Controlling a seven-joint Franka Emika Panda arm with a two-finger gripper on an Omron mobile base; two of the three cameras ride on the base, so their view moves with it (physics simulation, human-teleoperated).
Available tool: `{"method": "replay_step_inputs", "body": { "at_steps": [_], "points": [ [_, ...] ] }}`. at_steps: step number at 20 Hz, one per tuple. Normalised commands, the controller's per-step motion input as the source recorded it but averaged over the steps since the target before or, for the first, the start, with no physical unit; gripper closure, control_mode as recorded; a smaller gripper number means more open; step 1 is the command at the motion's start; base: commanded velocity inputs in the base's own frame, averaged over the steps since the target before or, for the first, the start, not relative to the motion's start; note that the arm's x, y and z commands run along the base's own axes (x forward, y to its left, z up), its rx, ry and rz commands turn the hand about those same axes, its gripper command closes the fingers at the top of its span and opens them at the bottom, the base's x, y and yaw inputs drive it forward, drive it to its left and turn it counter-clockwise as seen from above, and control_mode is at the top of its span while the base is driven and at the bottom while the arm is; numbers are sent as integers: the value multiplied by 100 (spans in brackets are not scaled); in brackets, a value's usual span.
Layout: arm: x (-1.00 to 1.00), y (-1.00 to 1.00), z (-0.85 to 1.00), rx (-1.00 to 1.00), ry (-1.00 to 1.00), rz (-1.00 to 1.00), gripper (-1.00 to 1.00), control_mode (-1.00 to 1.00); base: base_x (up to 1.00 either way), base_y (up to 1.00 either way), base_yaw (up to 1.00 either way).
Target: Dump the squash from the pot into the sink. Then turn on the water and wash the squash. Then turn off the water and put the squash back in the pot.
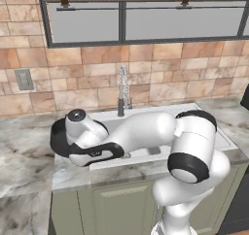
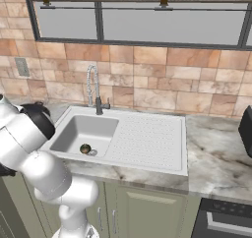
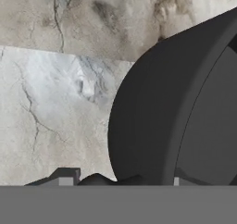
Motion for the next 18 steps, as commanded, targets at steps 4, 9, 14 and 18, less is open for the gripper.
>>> {"method": "replay_step_inputs", "body": {
  "at_steps": [4, 9, 14, 18],
  "points": [
    [0, 9, -17, 0, -1, 2, 100, -100, 0, 0, 0],
    [6, 7, -3, 0, -2, 0, 100, -100, 0, 0, 0],
    [6, 15, -5, 0, -4, 0, 100, -100, 0, 0, 0],
    [7, 17, -9, 0, -2, 0, 100, -100, 0, 0, 0]
  ]
}}
